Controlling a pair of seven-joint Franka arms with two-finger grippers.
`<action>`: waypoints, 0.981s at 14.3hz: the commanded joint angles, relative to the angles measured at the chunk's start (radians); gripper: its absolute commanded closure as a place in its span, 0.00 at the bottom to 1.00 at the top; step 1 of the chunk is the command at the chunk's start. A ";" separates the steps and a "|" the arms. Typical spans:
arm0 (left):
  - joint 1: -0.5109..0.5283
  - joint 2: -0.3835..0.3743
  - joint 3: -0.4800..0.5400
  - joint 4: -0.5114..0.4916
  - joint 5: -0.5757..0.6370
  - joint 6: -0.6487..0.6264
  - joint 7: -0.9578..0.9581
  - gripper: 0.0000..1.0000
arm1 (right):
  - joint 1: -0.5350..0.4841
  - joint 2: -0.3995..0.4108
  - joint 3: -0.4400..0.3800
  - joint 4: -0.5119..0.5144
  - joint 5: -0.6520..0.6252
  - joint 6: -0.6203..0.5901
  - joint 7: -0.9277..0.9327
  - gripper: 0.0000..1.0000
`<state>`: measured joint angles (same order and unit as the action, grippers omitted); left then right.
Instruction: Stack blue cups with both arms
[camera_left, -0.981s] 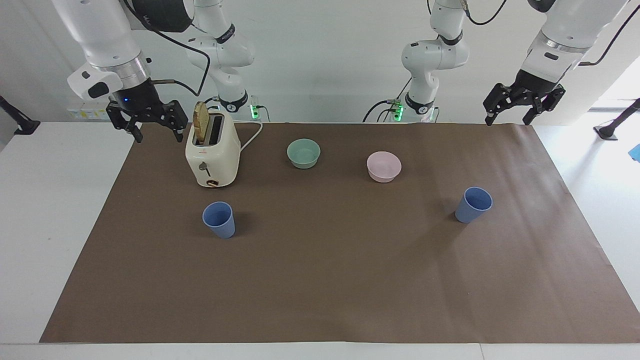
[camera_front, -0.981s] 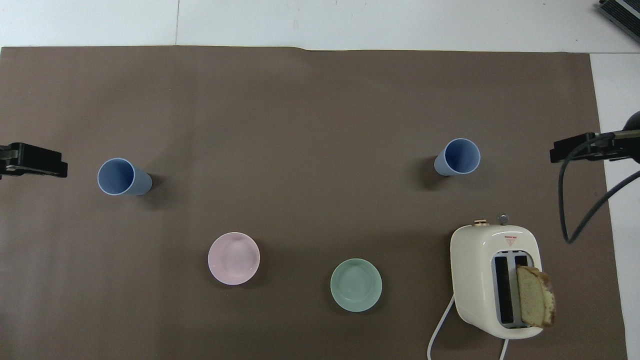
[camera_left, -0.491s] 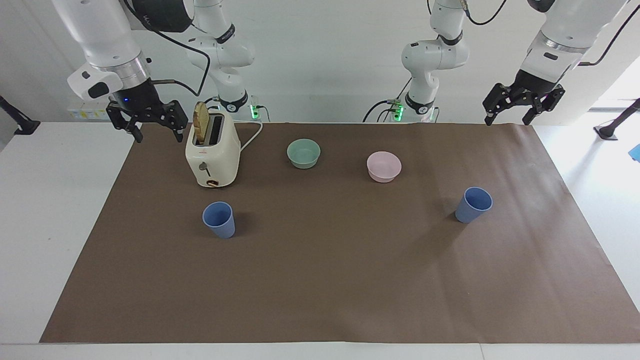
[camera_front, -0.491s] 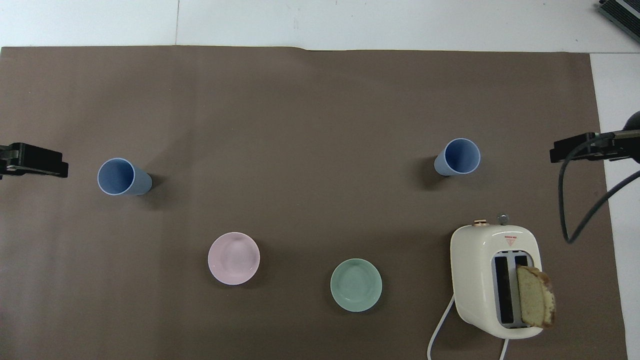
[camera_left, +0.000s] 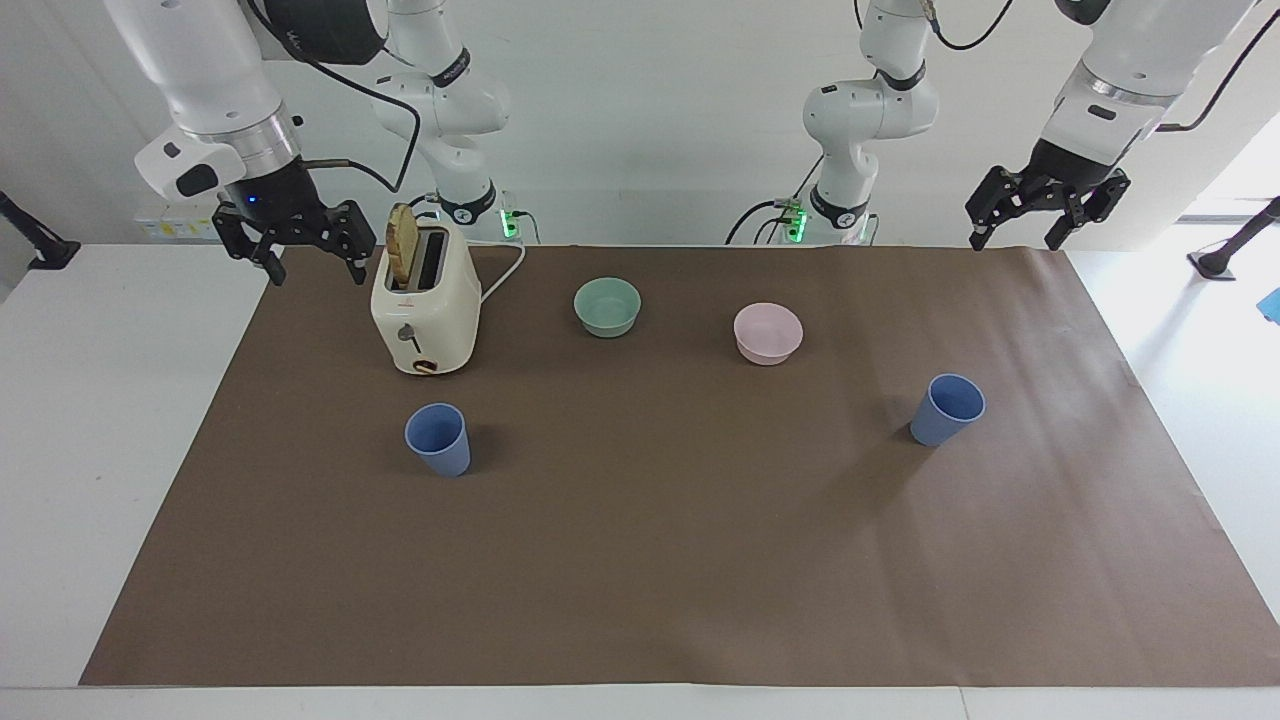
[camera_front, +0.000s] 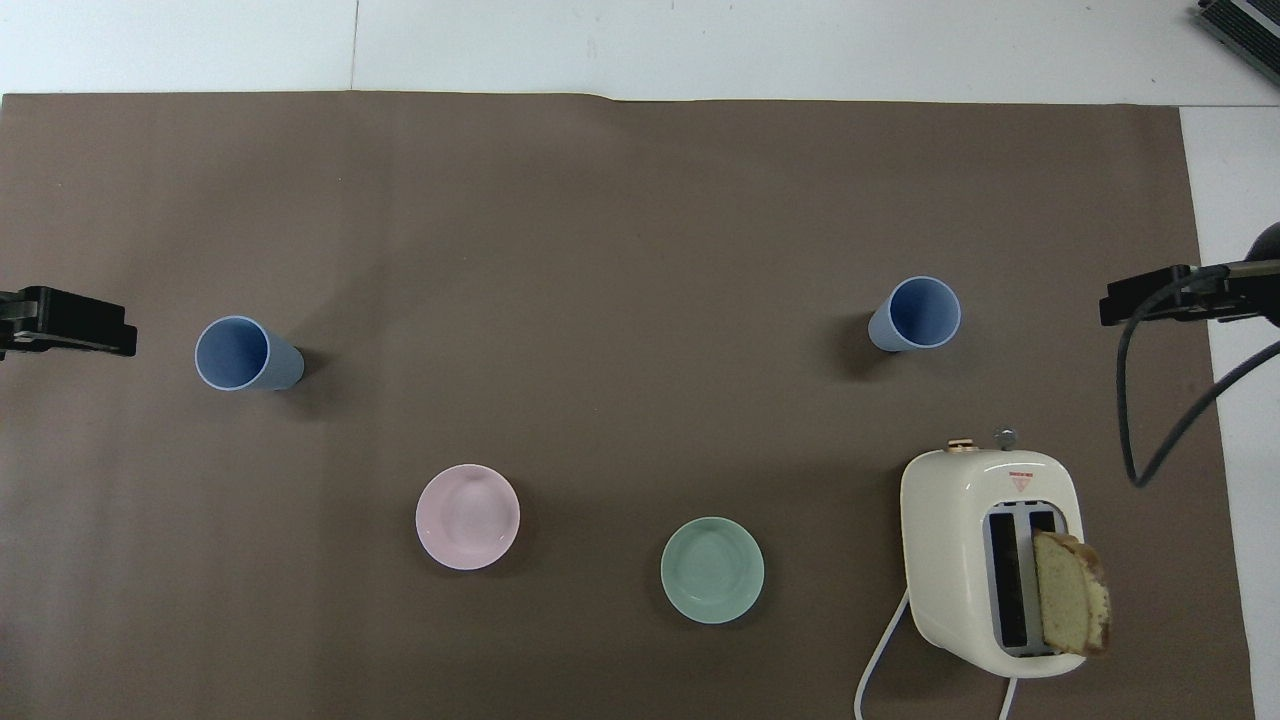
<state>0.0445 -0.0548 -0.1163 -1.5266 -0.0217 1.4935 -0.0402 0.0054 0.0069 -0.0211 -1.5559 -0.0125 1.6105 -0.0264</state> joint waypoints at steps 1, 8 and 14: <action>0.002 -0.036 0.004 -0.052 -0.006 0.010 0.006 0.00 | -0.008 -0.015 0.006 -0.013 0.022 0.000 0.002 0.00; 0.005 -0.037 0.006 -0.086 -0.006 0.062 0.006 0.00 | -0.009 -0.015 0.006 -0.013 0.022 0.000 0.002 0.00; 0.090 -0.017 0.006 -0.243 -0.006 0.249 -0.007 0.00 | -0.008 -0.015 0.006 -0.013 0.022 0.000 0.002 0.00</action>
<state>0.0938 -0.0573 -0.1065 -1.6782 -0.0217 1.6586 -0.0415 0.0054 0.0069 -0.0211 -1.5559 -0.0125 1.6105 -0.0264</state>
